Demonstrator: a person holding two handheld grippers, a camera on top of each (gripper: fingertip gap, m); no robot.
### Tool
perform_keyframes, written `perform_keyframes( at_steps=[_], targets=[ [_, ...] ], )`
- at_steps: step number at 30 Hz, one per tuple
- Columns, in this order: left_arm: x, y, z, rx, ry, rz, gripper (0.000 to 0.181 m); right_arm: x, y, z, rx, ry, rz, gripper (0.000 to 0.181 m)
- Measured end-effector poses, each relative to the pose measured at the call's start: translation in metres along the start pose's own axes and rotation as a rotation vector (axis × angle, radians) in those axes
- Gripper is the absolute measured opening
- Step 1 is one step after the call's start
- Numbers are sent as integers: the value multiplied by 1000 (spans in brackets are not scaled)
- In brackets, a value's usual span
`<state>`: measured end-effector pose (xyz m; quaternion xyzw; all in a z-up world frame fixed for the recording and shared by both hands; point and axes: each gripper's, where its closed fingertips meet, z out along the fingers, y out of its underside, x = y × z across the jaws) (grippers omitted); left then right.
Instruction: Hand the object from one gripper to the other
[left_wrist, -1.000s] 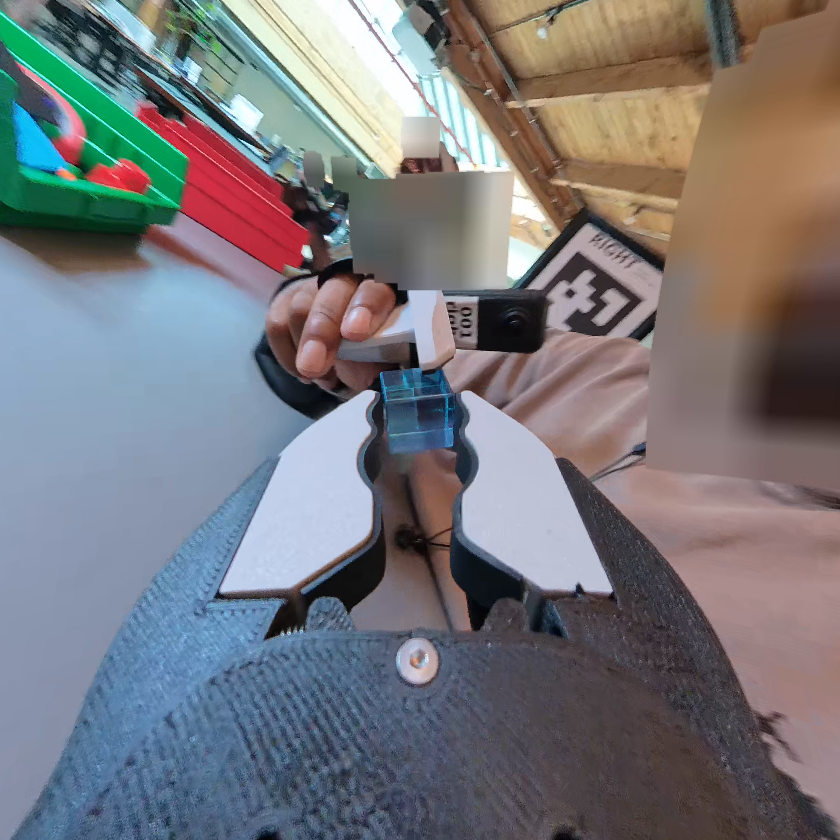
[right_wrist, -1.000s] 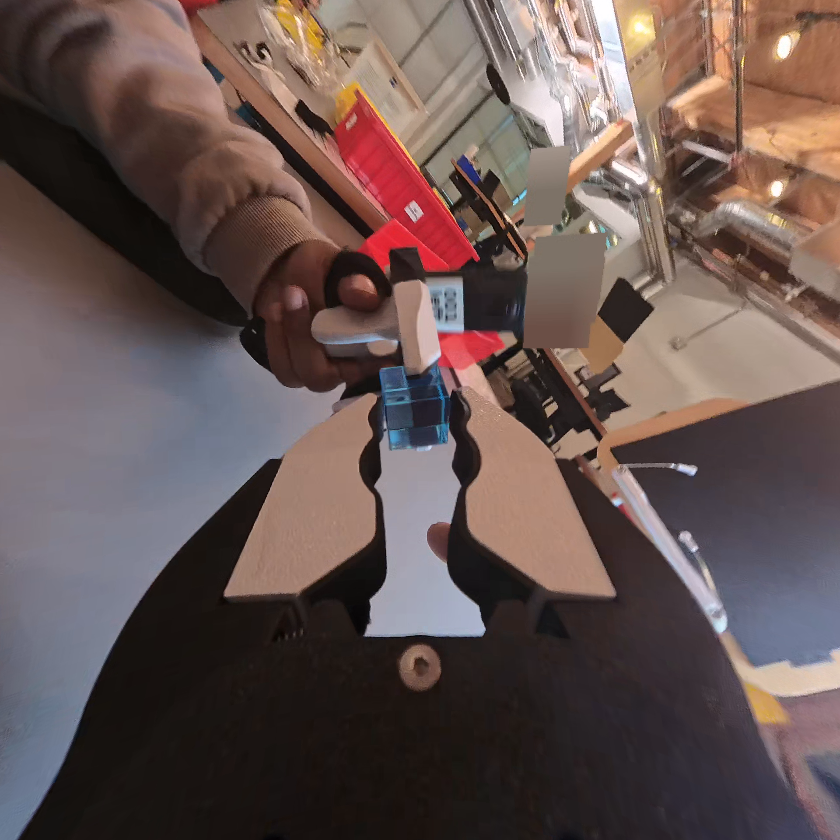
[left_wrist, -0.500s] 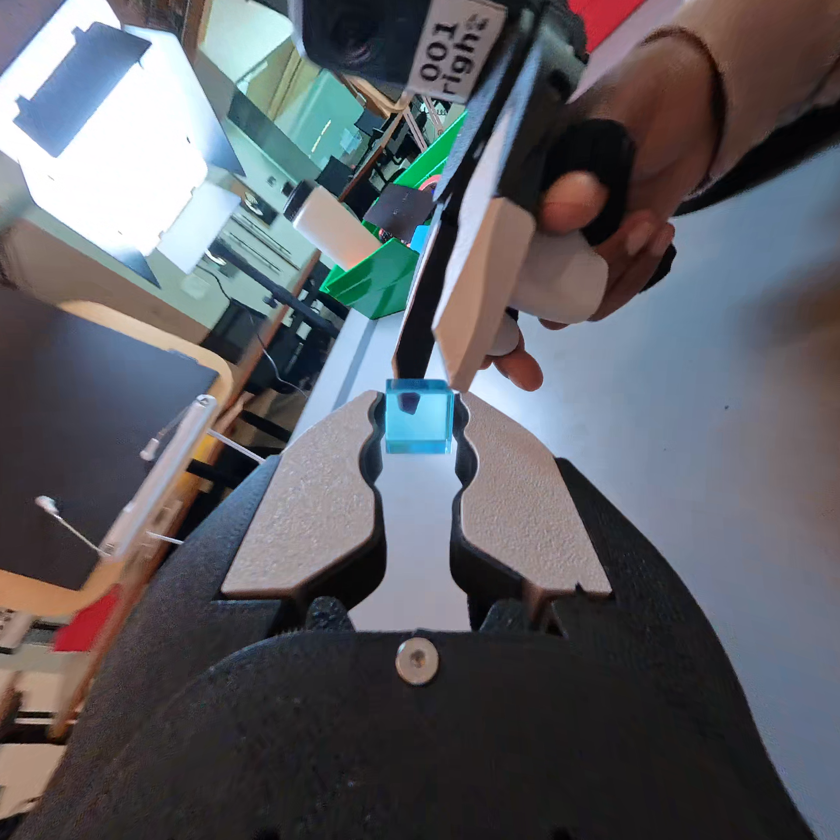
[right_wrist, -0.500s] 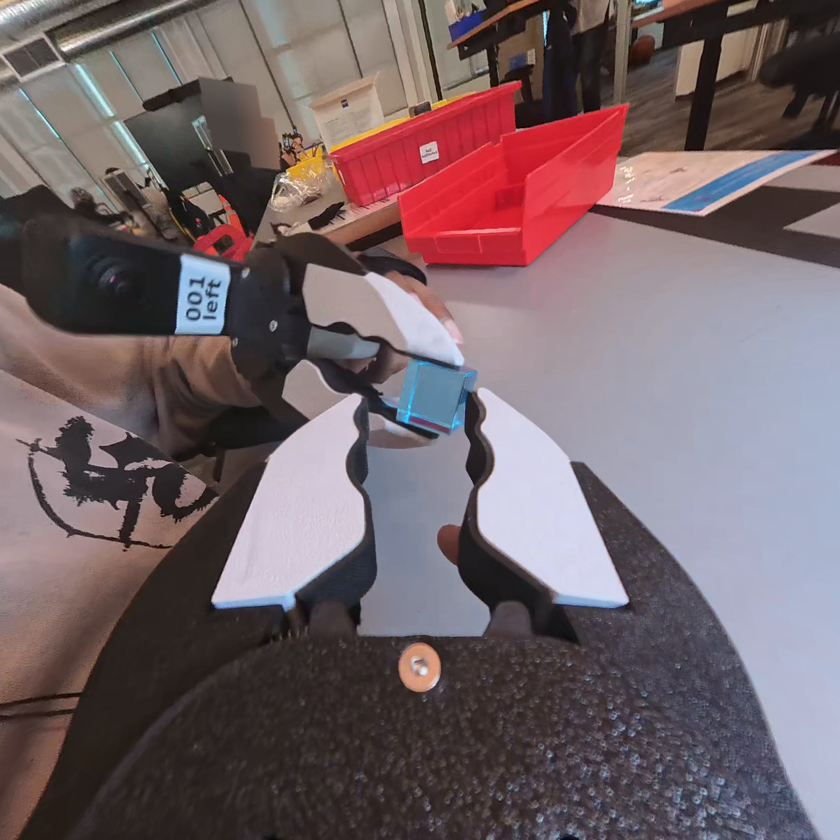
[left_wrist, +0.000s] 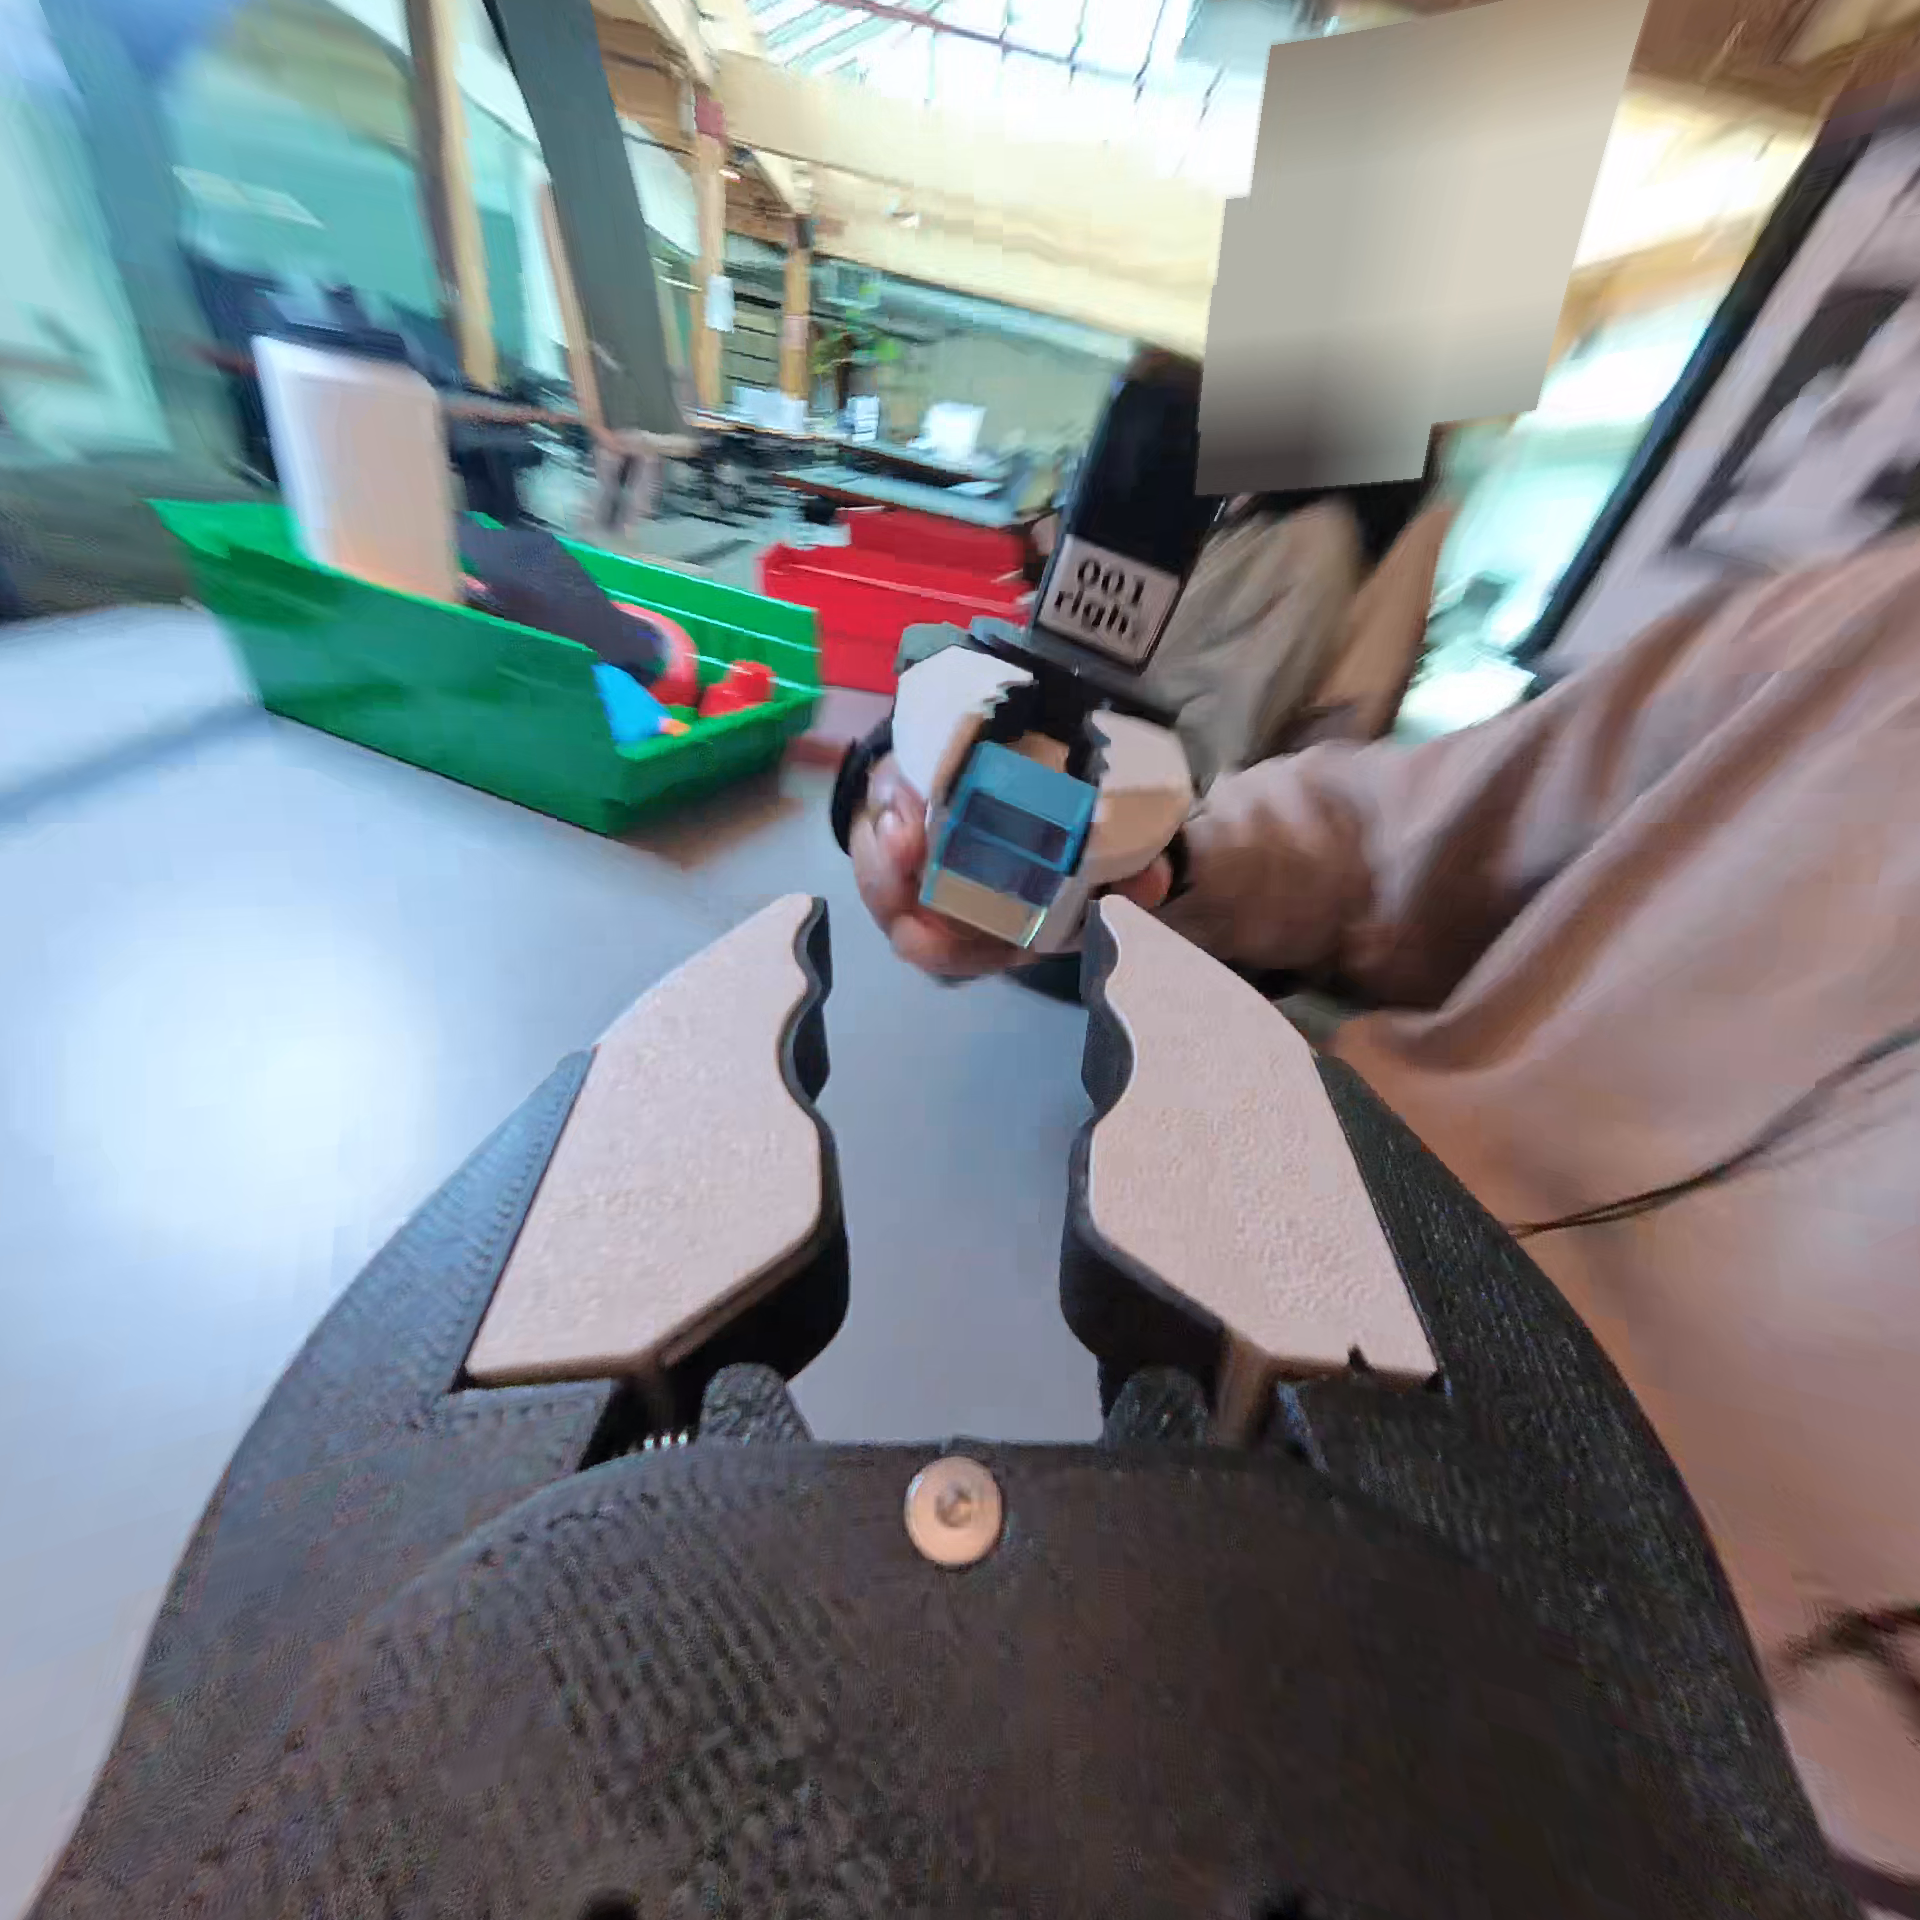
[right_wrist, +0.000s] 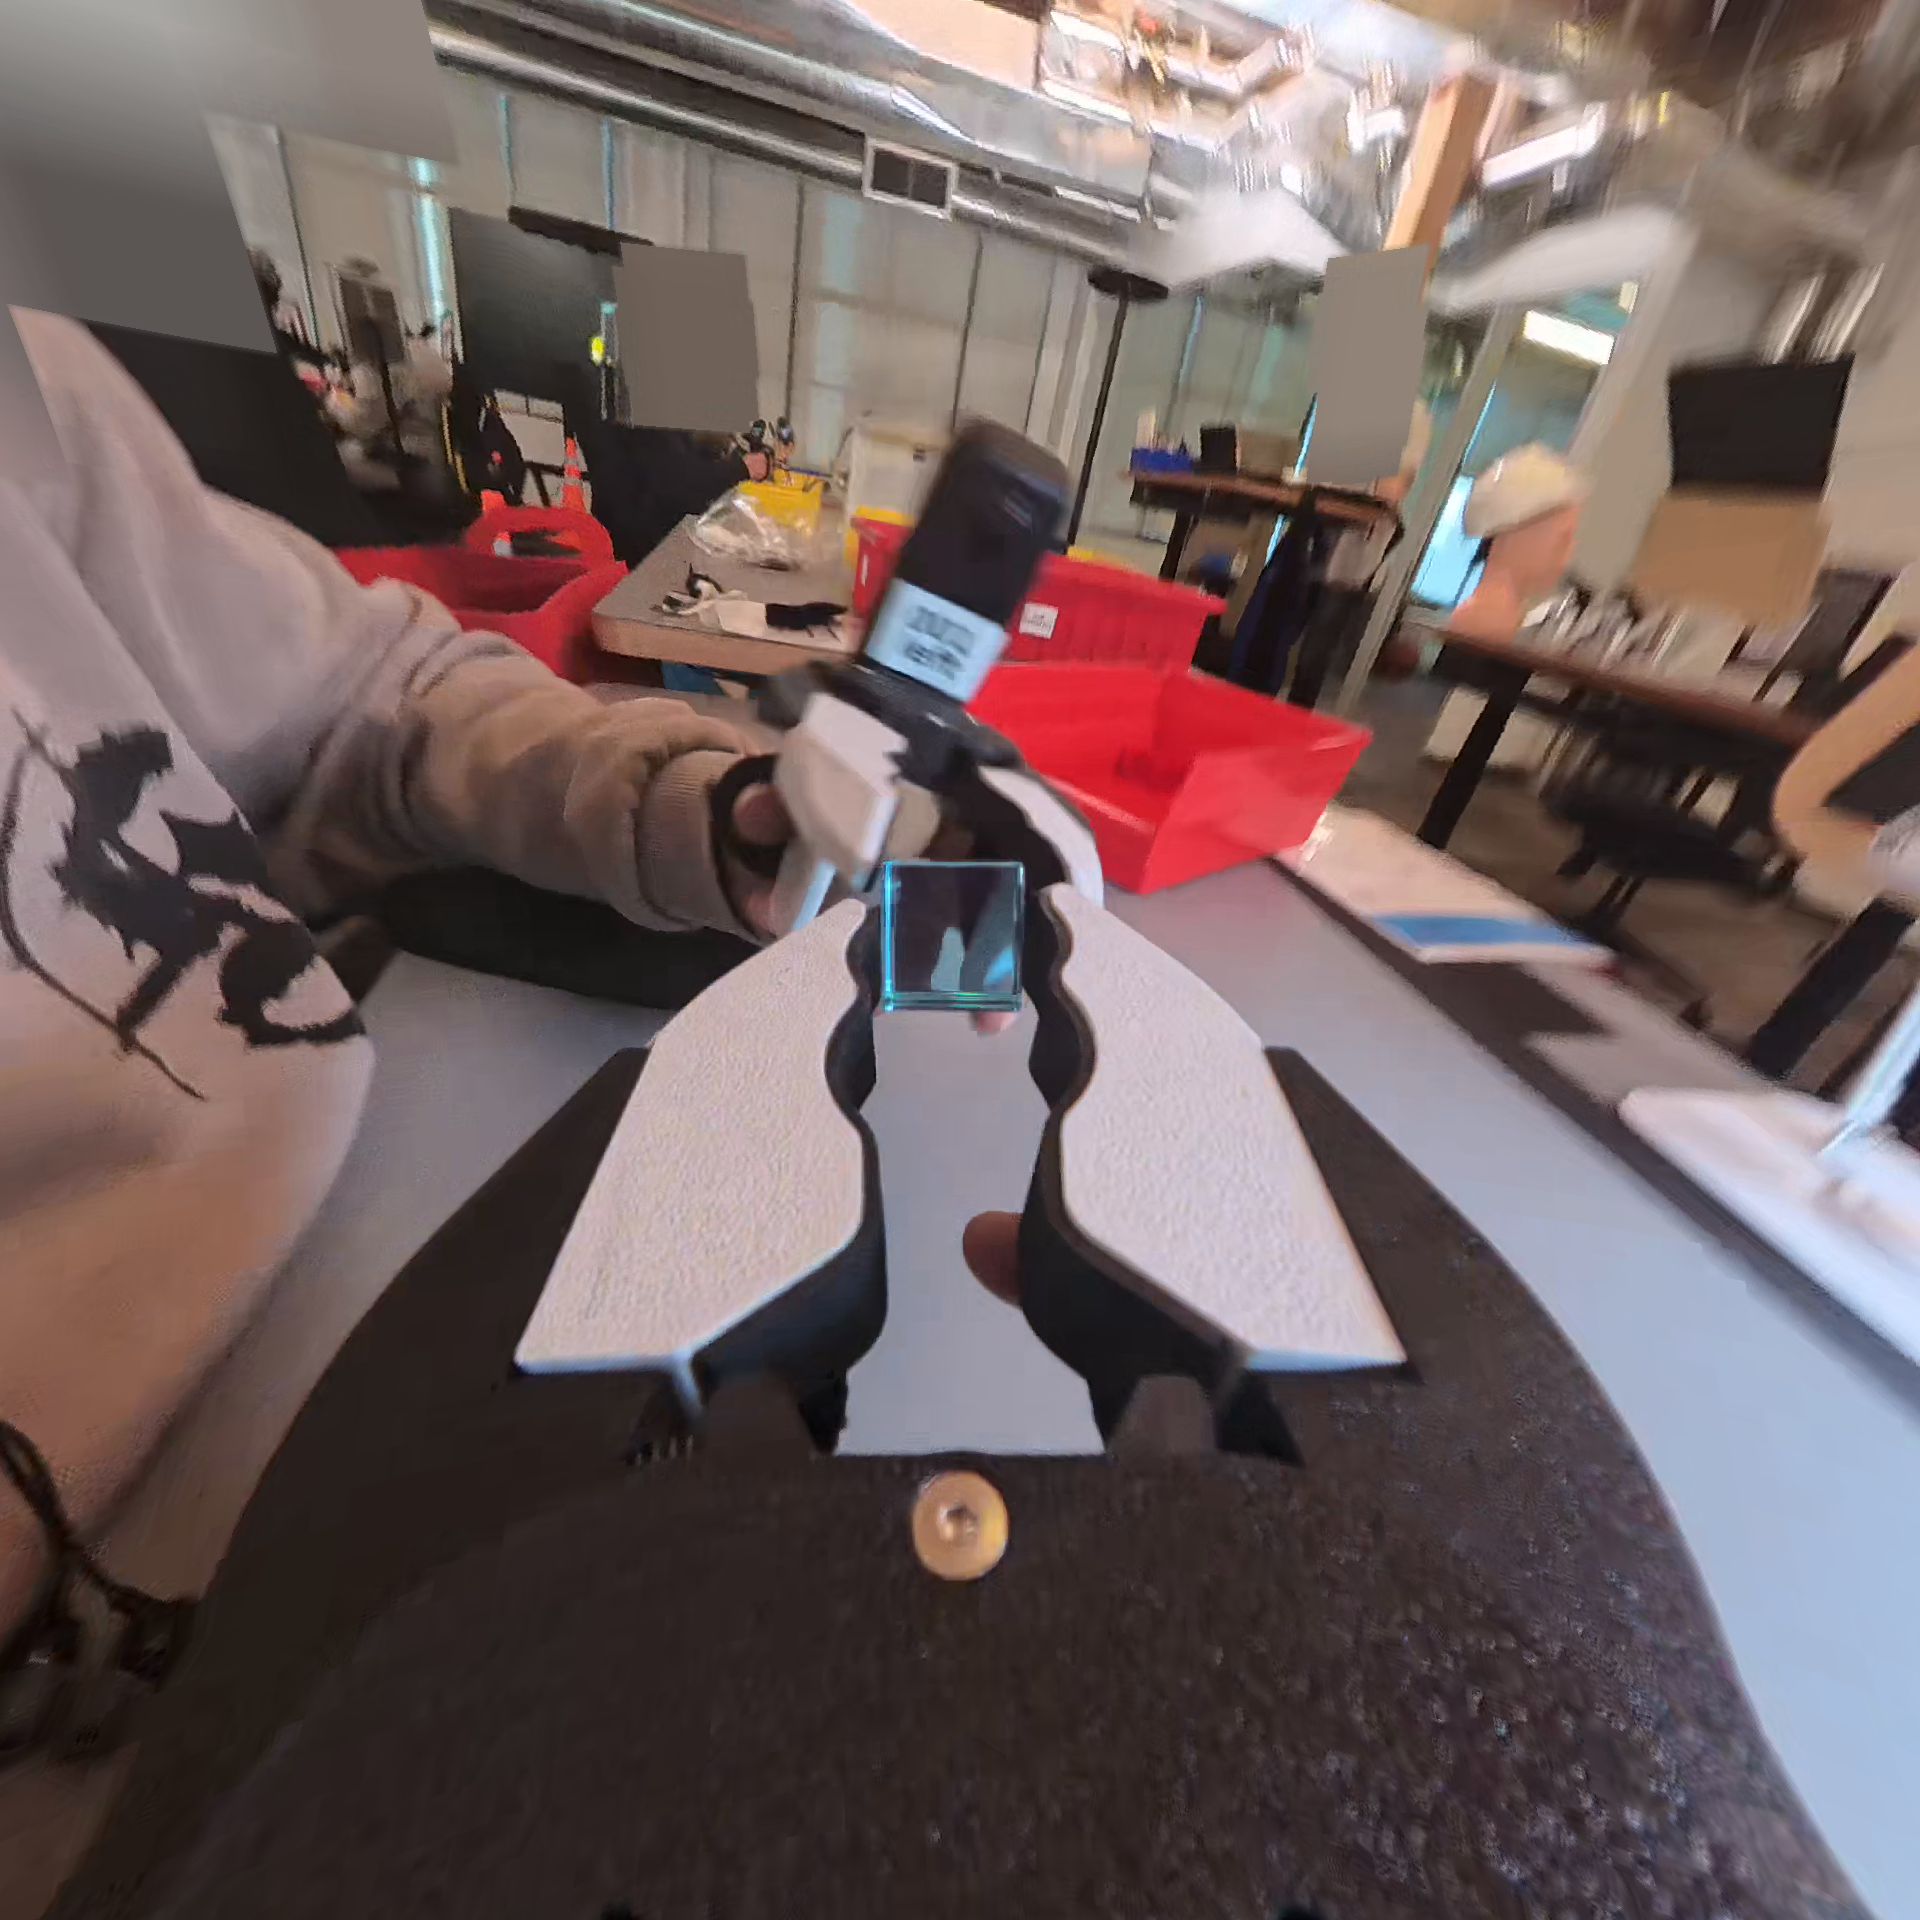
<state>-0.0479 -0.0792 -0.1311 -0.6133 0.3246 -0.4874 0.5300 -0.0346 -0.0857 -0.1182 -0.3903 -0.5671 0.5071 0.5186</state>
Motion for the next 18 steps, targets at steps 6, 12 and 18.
perform_keyframes(
  at_steps=[6, 12, 18],
  targets=[
    [27, 1, 1, 71, 455, -614, 38, -34, 5, 8, -50, -63, -284, 26],
    [31, 16, 8, -58, 367, -438, 30, -22, 16, 11, -142, 32, -379, 27],
    [-19, 26, 2, -195, -161, 243, 29, 5, 36, 11, -217, 61, 74, 38]
  ],
)
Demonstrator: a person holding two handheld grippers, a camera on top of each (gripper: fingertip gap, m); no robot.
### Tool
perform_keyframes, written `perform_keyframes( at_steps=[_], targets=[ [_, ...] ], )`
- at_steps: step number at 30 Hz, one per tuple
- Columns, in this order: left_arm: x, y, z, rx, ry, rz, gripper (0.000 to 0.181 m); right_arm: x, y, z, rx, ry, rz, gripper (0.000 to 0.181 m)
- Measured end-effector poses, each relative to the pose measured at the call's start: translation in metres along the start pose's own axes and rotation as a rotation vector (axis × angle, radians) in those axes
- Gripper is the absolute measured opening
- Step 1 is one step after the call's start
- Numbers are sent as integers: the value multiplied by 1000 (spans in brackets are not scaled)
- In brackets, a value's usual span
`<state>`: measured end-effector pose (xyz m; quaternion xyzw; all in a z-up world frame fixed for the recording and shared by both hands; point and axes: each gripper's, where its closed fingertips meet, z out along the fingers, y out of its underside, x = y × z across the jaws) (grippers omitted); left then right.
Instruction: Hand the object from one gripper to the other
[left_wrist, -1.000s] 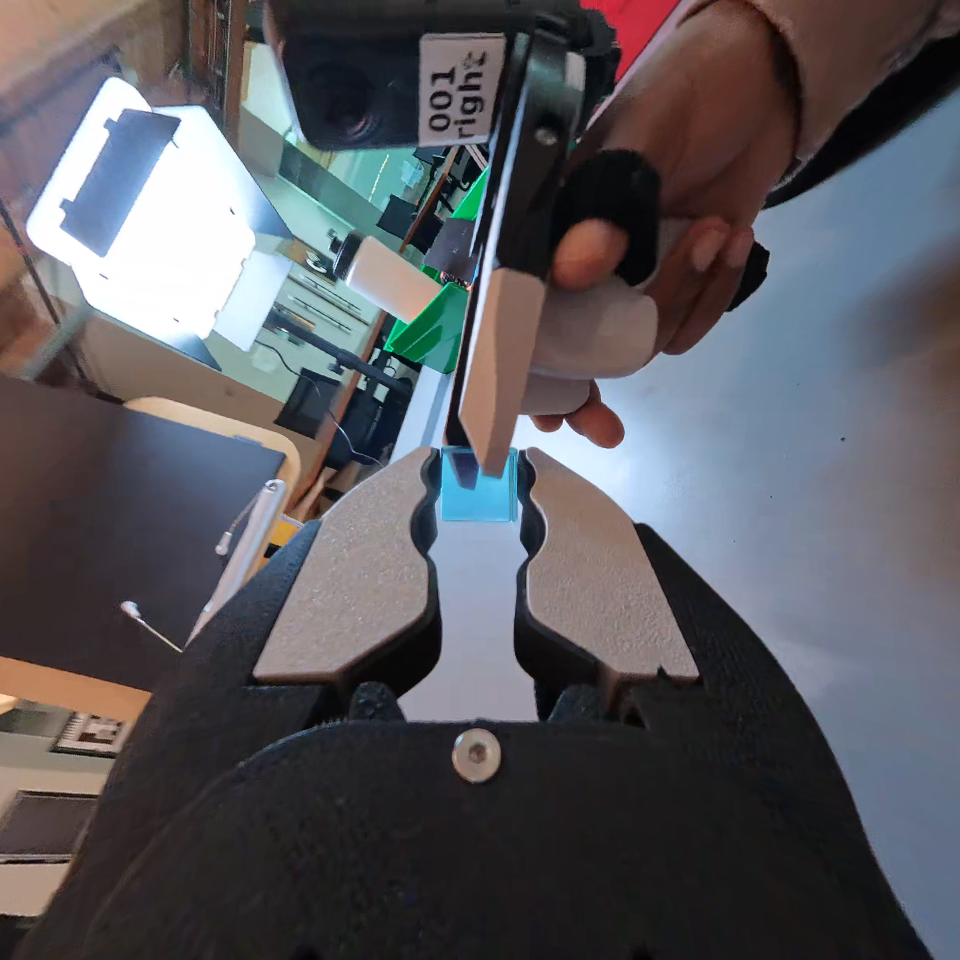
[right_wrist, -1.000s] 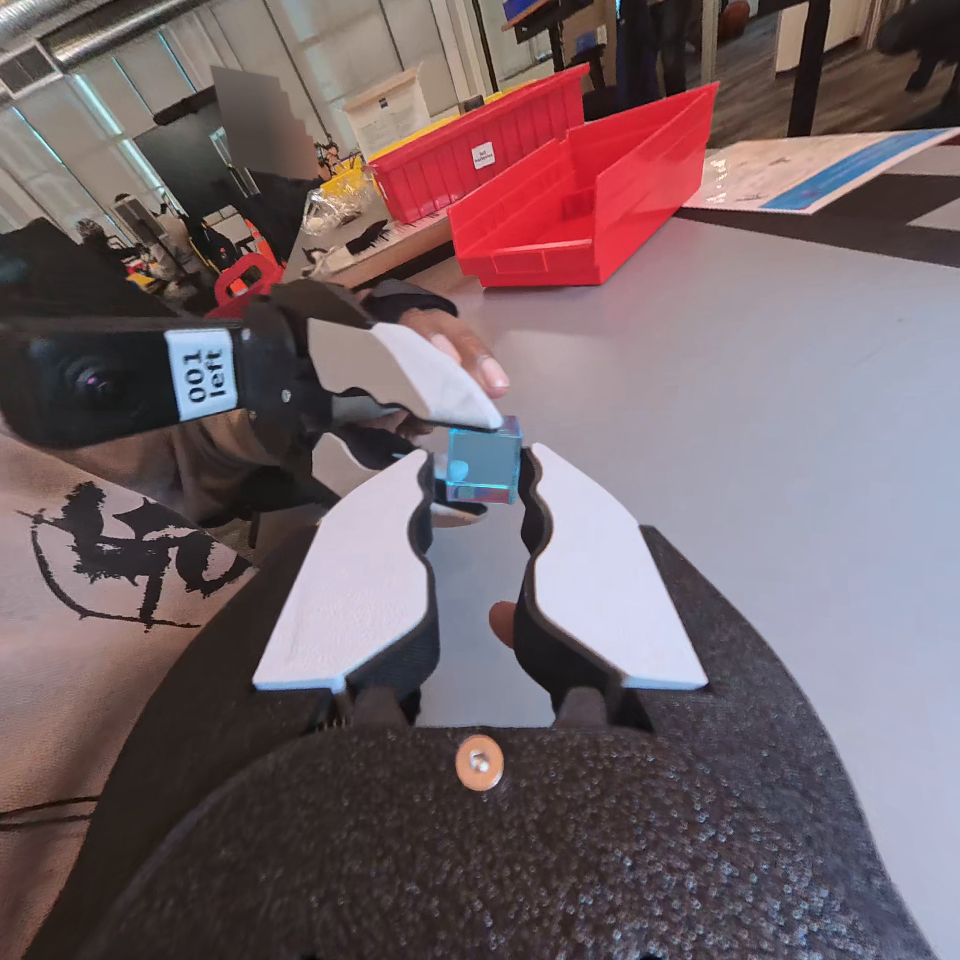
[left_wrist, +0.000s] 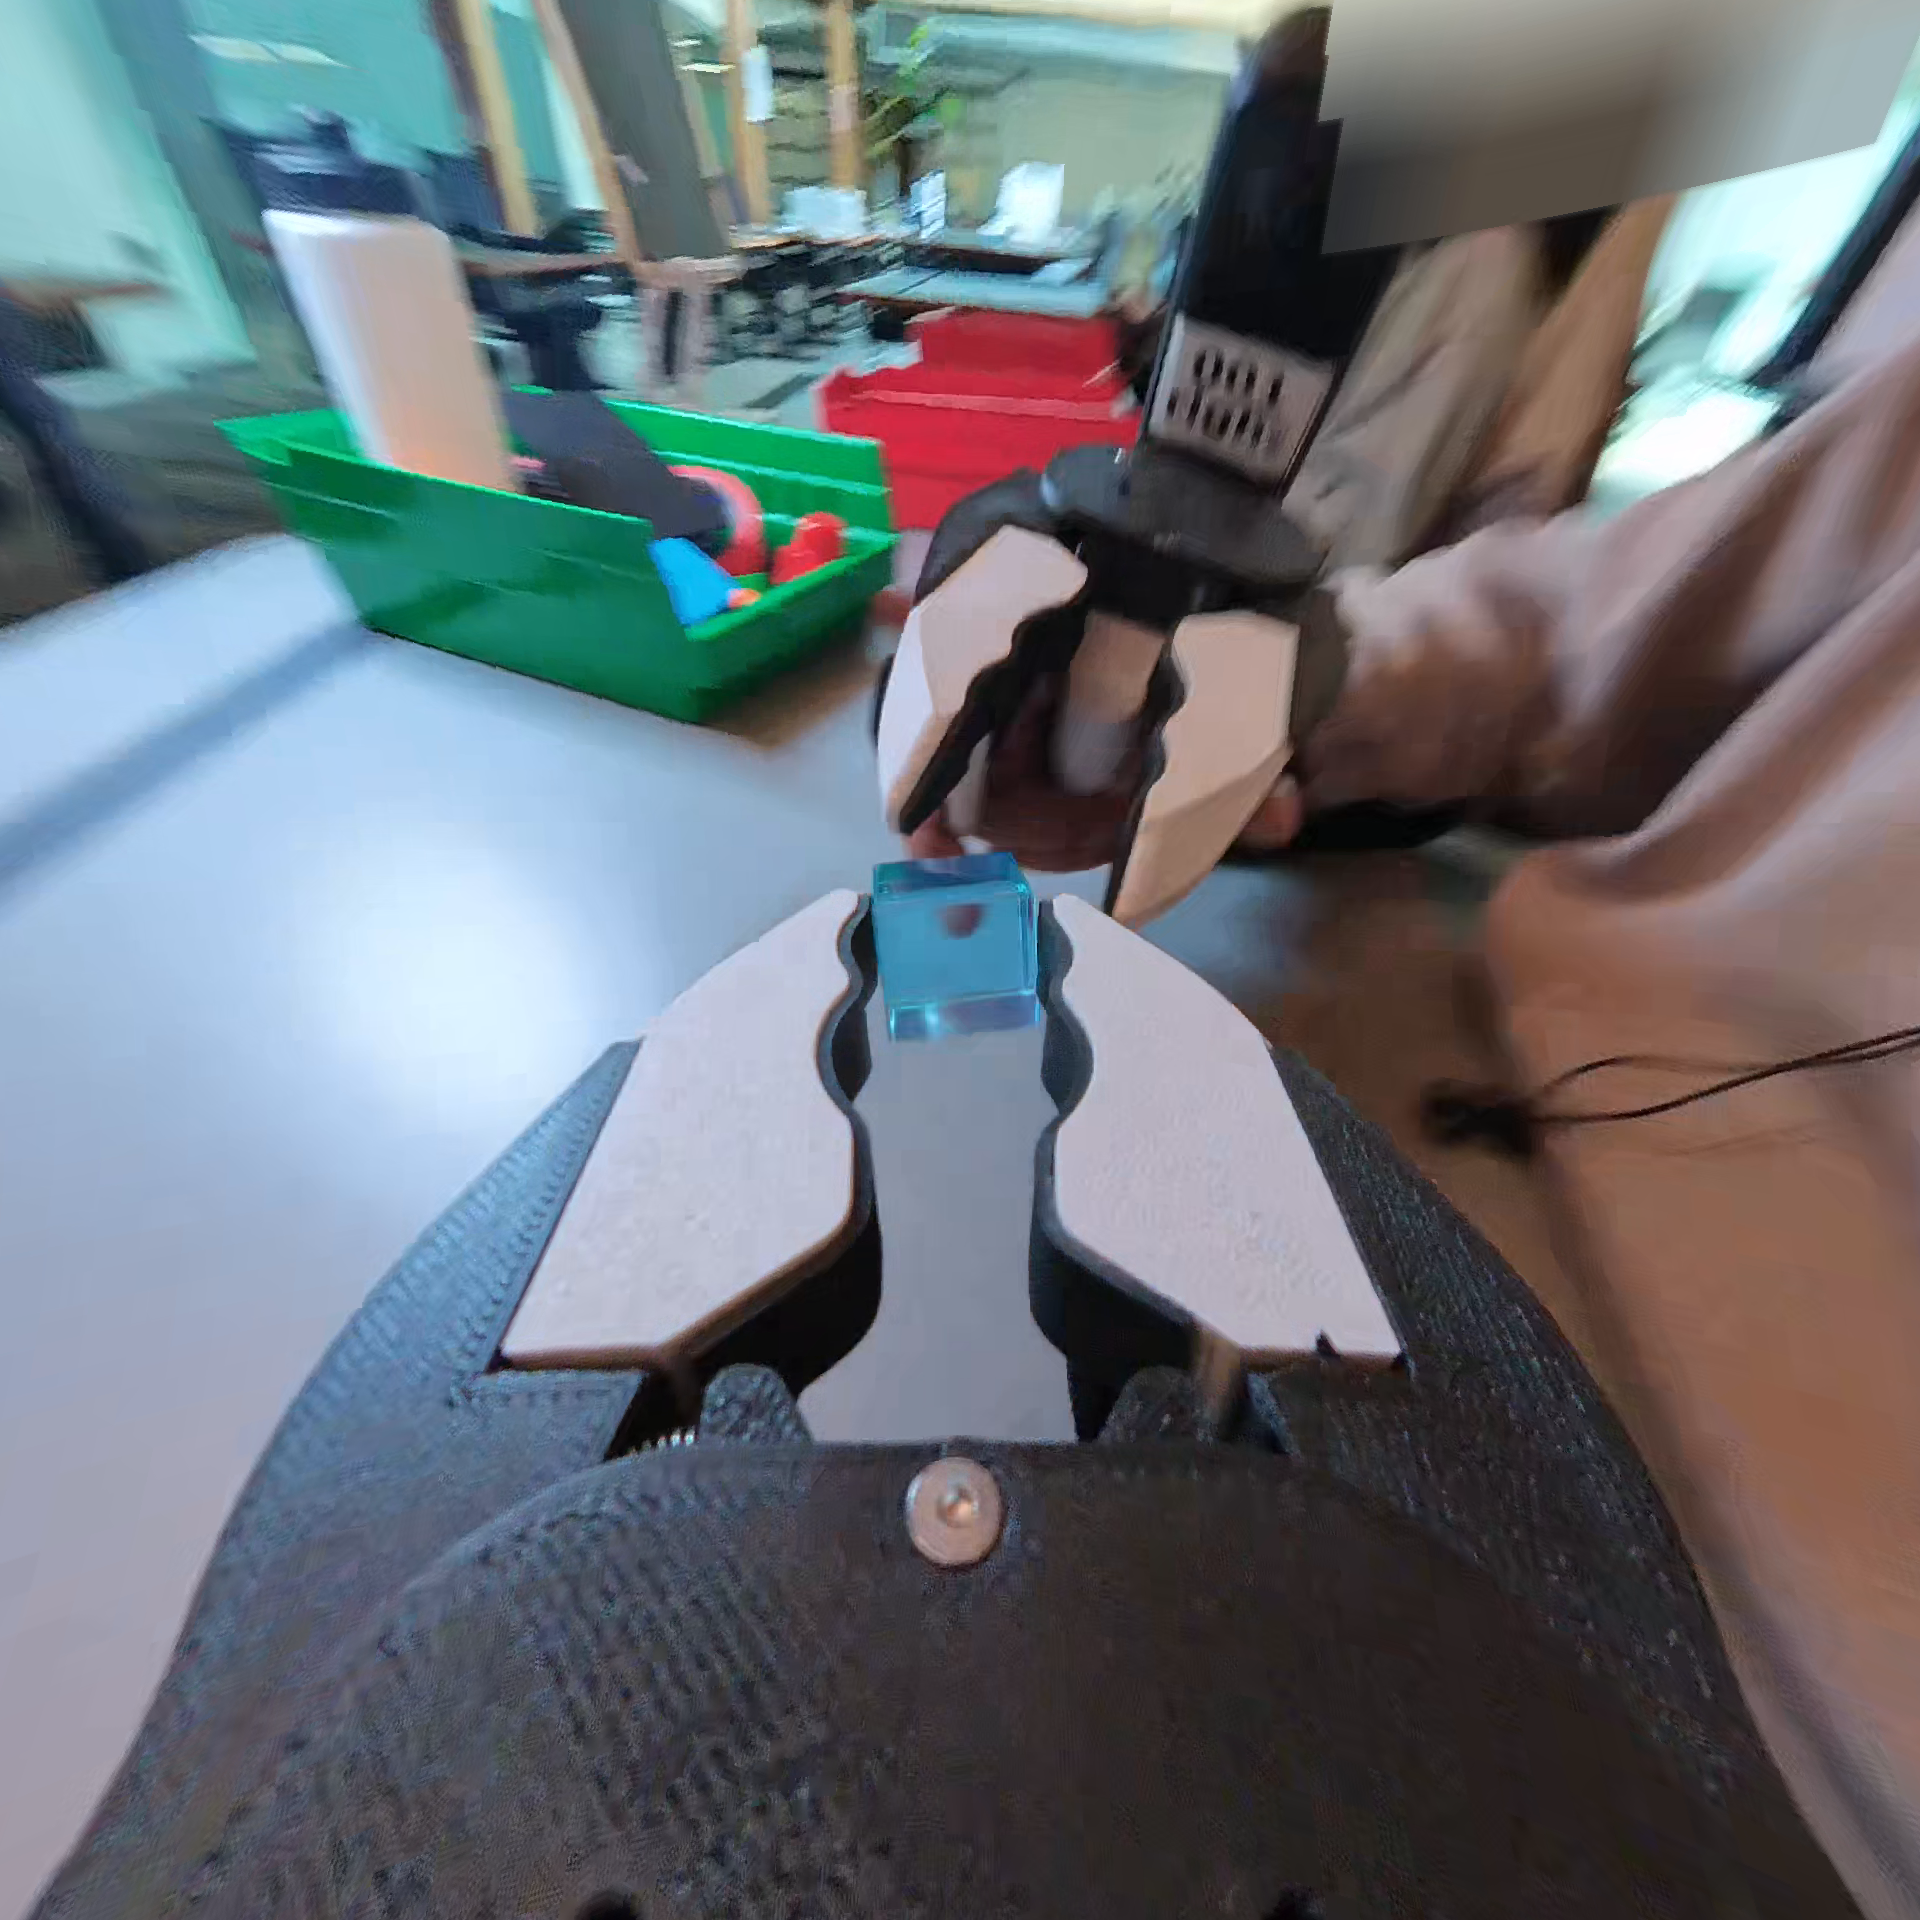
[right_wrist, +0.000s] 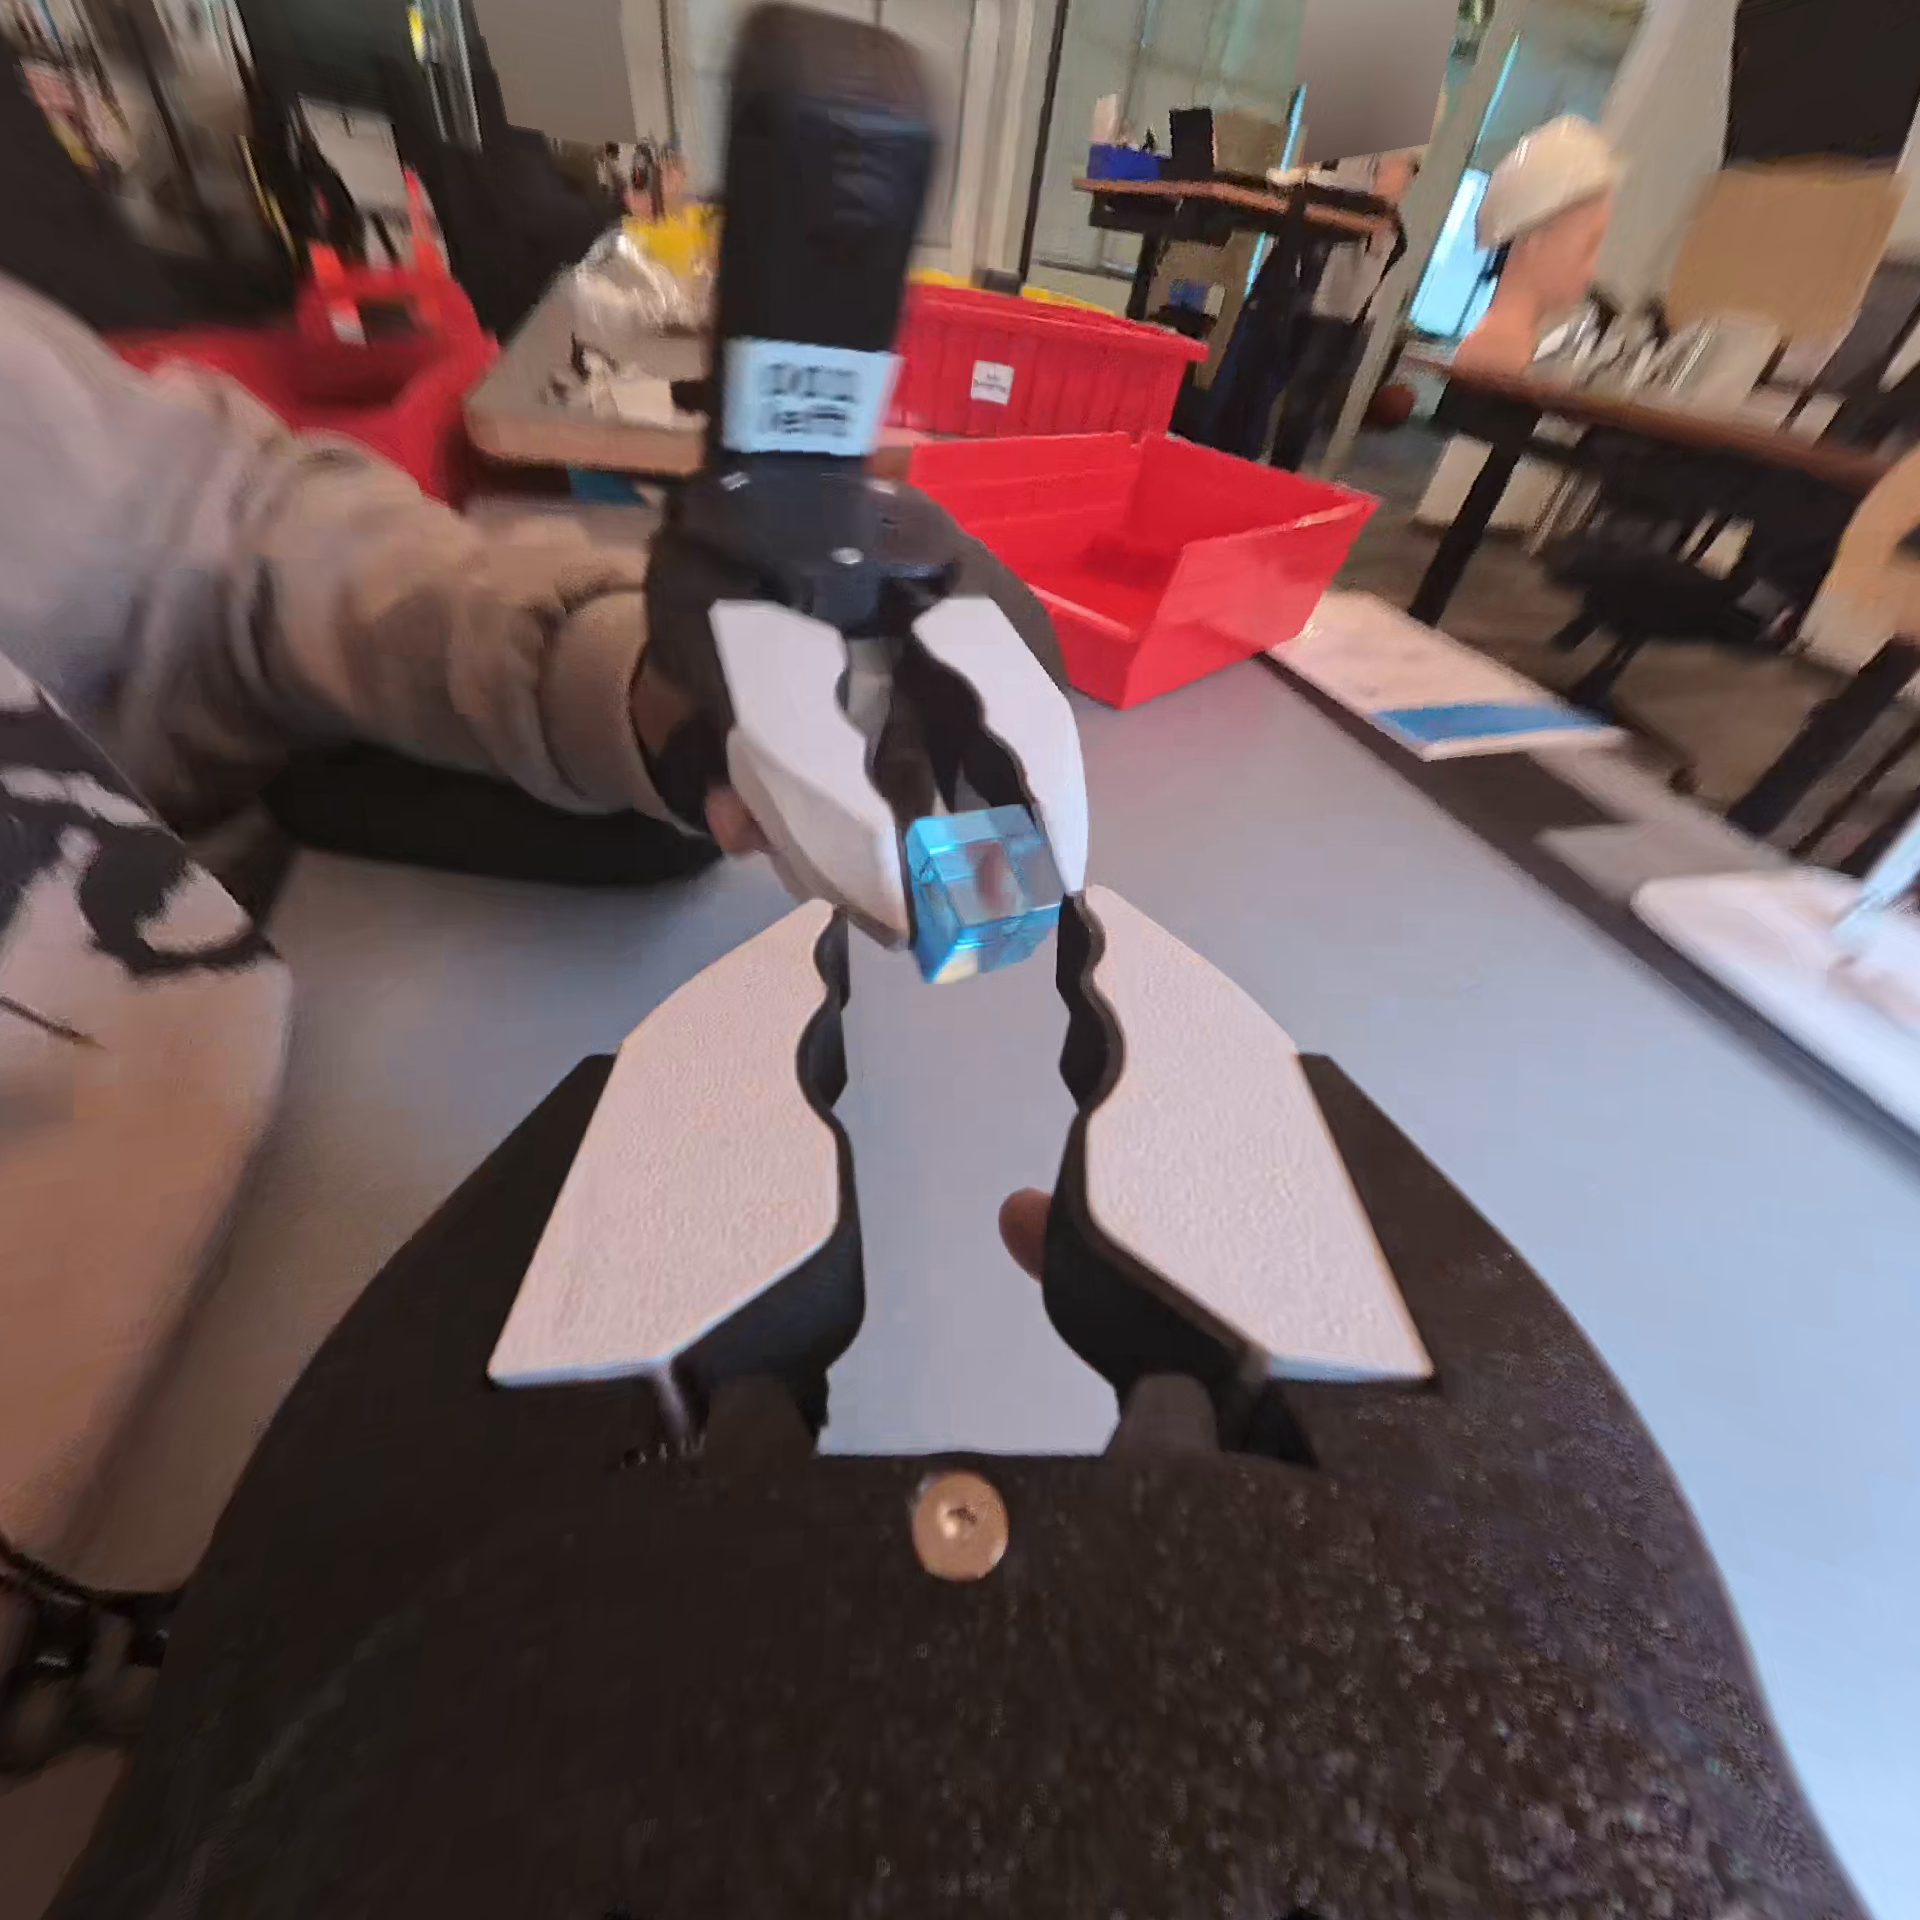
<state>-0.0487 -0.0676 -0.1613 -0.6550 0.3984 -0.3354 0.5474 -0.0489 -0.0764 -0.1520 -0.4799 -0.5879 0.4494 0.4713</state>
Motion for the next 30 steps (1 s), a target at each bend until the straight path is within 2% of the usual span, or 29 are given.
perform_keyframes(
  at_steps=[3, 5, 7, 9, 11, 13, 16, 19, 22, 25, 27, 29, 30],
  targets=[
    [-11, 6, 0, -90, -205, 329, 29, 7, 7, 4, -19, -26, 233, 42],
    [-14, 8, 1, -147, -320, 540, 29, 3, 11, 8, -28, -48, 298, 43],
    [-10, 12, 5, -209, -385, 768, 29, 0, 16, 14, -62, -27, 322, 39],
    [-3, 14, 9, -246, -421, 977, 29, 1, 20, 15, -83, 3, 291, 28],
    [-2, 14, 10, -256, -444, 1052, 29, 1, 20, 13, -91, 0, 236, 28],
    [-1, 11, 10, -212, -412, 954, 30, 1, 17, 11, -77, -8, 221, 27],
    [-8, 8, 6, -136, -319, 632, 43, 9, 8, 3, -23, 22, 148, 28],
    [0, 6, 5, -37, -87, 224, 50, 13, -7, -6, 72, 42, 30, 28],
    [15, -2, 5, 60, 174, -218, 55, -1, -16, -10, 143, 19, -137, 27],
    [32, -18, -1, 161, 450, -567, 52, -16, -11, -5, 109, 18, -323, 27],
    [35, -19, -2, 156, 537, -710, 49, -22, -7, -3, 90, 26, -428, 27],
    [34, -9, 1, 103, 527, -728, 33, -24, -1, 0, 45, 40, -509, 28],
    [32, -6, 2, 89, 503, -699, 31, -22, 2, 1, 21, 65, -552, 28]
  ],
)
